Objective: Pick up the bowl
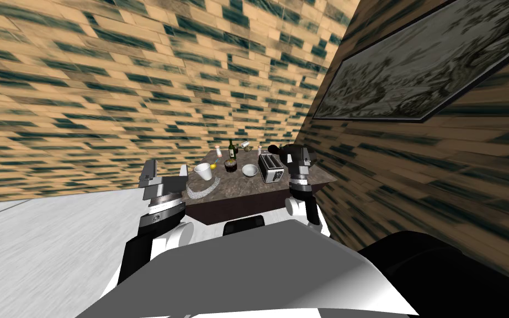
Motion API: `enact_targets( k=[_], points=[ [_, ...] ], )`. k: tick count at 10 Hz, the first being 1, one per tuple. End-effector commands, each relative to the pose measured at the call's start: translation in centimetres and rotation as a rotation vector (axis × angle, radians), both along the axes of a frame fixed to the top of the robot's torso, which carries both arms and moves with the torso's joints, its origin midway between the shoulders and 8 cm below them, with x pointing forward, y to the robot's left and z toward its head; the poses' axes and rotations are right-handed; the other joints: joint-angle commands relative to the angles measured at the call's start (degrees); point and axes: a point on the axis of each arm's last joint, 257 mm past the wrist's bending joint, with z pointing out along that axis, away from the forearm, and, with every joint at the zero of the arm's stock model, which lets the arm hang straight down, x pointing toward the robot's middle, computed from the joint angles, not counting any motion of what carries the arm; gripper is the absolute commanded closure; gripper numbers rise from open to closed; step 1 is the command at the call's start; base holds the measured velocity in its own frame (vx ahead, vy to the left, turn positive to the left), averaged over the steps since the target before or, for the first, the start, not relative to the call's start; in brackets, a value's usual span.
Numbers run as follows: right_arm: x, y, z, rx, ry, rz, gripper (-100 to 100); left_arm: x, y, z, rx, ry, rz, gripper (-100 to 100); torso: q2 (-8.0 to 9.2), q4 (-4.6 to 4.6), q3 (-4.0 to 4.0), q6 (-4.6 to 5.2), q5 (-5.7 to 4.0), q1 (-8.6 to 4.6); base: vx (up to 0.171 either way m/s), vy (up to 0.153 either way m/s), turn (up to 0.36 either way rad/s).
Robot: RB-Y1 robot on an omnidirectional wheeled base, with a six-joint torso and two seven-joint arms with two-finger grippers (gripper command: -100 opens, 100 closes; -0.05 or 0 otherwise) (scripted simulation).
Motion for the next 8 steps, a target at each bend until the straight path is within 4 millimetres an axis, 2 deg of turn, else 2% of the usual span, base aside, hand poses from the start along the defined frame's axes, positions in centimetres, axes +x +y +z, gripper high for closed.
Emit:
enact_targets(
  k=[1, 4, 6, 7, 8],
  points=[
    [0.4, 0.2, -0.9, -0.043, 0.031, 0.002, -100, 0.0, 0.0, 0.0, 0.0, 0.0, 0.0, 0, 0.0, 0.0, 0.0, 0.0, 0.0, 0.0, -0.05, 0.019, 0.056],
    [1.1, 0.1, -3.3, -0.137, 0.107, -0.002, -100, 0.0, 0.0, 0.0, 0.0, 0.0, 0.0, 0, 0.51, 0.11, 0.29, 0.0, 0.02, 0.11, -0.133, 0.036, 0.071],
    [1.6, -0.3, -5.8, -0.217, 0.177, -0.011, -100, 0.0, 0.0, 0.0, 0.0, 0.0, 0.0, 0, 0.56, 0.13, 0.33, -0.01, 0.03, 0.12, -0.133, 0.046, 0.122],
    [1.7, -0.2, -5.8, -0.223, 0.178, -0.008, -100, 0.0, 0.0, 0.0, 0.0, 0.0, 0.0, 0, 0.52, 0.12, 0.3, -0.01, 0.04, 0.17, -0.078, 0.036, 0.025],
    [1.9, -0.5, -7.2, -0.272, 0.22, -0.012, -100, 0.0, 0.0, 0.0, 0.0, 0.0, 0.0, 0, 0.37, 0.09, 0.23, 0.01, 0.03, 0.11, -0.061, 0.02, 0.076]
  ],
)
